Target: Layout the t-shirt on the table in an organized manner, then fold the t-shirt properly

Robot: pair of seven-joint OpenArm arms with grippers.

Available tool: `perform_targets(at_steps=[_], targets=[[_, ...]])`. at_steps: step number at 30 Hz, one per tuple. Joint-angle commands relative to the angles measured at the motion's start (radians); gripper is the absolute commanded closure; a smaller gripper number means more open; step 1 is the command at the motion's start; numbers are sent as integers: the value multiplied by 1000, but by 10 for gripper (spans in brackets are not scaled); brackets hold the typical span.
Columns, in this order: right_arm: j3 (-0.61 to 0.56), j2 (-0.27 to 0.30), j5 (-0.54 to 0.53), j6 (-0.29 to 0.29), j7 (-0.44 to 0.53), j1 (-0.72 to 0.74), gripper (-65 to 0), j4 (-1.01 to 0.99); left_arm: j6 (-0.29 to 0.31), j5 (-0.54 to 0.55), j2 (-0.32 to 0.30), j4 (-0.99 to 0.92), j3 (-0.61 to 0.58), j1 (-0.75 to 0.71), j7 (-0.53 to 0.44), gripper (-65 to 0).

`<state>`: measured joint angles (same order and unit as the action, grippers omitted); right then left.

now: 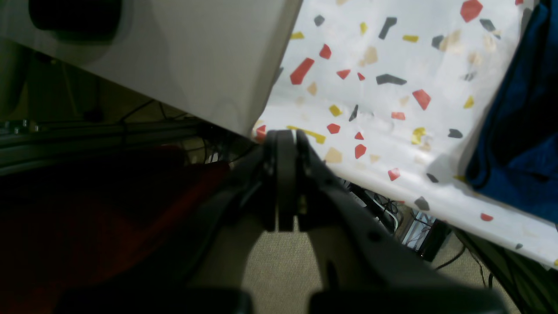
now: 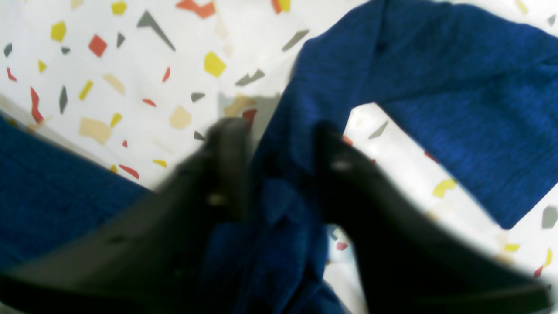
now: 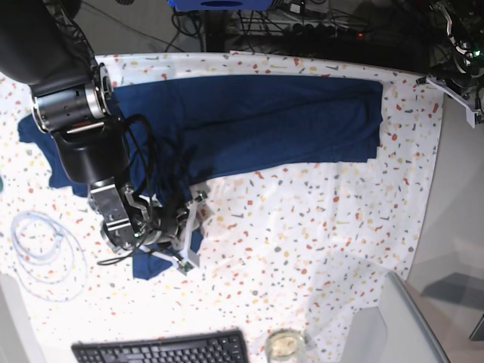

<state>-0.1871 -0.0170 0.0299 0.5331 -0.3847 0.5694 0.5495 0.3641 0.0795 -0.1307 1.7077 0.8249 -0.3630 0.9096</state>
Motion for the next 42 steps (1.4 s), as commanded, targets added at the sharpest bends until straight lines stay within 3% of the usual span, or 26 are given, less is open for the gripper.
perform_targets(at_steps=[1, 7, 16, 21, 34, 36, 40, 42], targets=[[5, -2, -9, 2, 19, 34, -6, 20, -7, -2, -16, 13, 6, 0, -11, 0], [5, -2, -9, 3, 3, -42, 0, 188, -7, 1, -28, 12, 6, -3, -11, 0], [-4, -16, -6, 11, -218, -335, 0, 739, -7, -2, -28, 12, 6, 3, -11, 0], [-5, -22, -9, 12, -251, -498, 0, 955, -7, -4, -28, 12, 6, 5, -11, 0], [-196, -16, -6, 12, -250, -708, -11, 1076, -7, -4, -28, 12, 7, 17, -11, 0], [-200, -16, -6, 12, -250, -710, -75, 1095, -7, -4, -28, 13, 7, 11, -11, 0], [-191, -14, -5, 6, -250, -687, -312, 1162, -7, -2, -31, 21, 43, -5, -11, 0], [-171, -21, -5, 3, -250, -639, -390, 1164, -6, 6, -34, 21, 78, -11, -13, 0]])
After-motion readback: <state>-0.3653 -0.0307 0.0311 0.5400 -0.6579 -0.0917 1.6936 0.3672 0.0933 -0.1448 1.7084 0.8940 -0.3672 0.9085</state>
